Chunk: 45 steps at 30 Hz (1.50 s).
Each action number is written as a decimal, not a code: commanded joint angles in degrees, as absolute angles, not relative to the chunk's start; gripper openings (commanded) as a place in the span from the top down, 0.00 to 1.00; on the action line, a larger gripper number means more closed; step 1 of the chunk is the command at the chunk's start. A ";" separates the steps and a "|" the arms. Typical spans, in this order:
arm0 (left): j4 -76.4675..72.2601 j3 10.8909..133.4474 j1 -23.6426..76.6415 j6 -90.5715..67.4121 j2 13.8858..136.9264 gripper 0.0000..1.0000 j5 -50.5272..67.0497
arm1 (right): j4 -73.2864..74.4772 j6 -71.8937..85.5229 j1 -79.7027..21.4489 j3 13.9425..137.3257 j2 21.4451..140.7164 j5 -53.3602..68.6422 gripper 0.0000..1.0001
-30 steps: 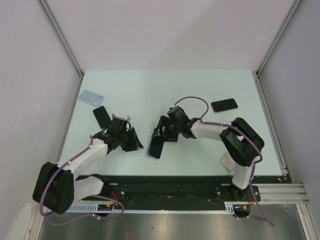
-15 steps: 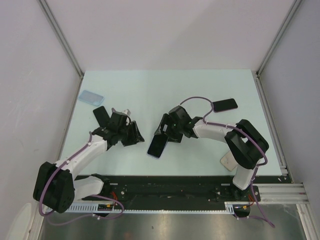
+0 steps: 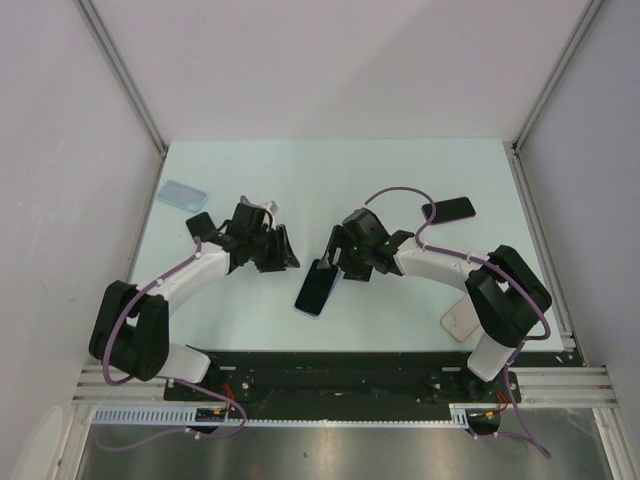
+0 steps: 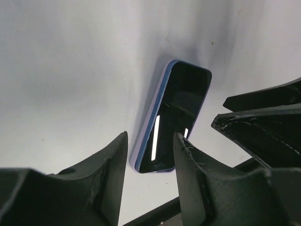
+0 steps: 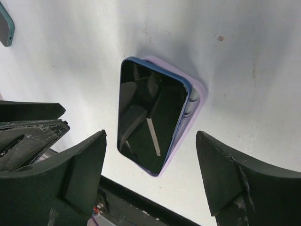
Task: Put the phone into the phone case
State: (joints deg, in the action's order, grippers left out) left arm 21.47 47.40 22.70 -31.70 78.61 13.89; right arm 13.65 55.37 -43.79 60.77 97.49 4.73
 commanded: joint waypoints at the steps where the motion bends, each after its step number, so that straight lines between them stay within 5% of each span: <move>1: 18.46 52.46 22.50 -29.53 83.22 0.52 20.03 | 15.38 50.54 -42.98 61.00 96.24 2.72 0.20; 13: 18.73 59.41 22.59 -28.65 96.93 0.59 20.30 | -2.09 50.80 -39.29 50.80 98.08 9.66 0.27; 32: 15.65 56.70 26.89 -31.64 101.17 0.77 23.47 | -13.18 47.38 -36.83 48.69 103.27 15.55 0.42; 45: 20.03 57.47 27.77 -34.81 93.69 0.73 18.20 | -20.04 45.35 -34.72 48.78 107.66 20.91 0.49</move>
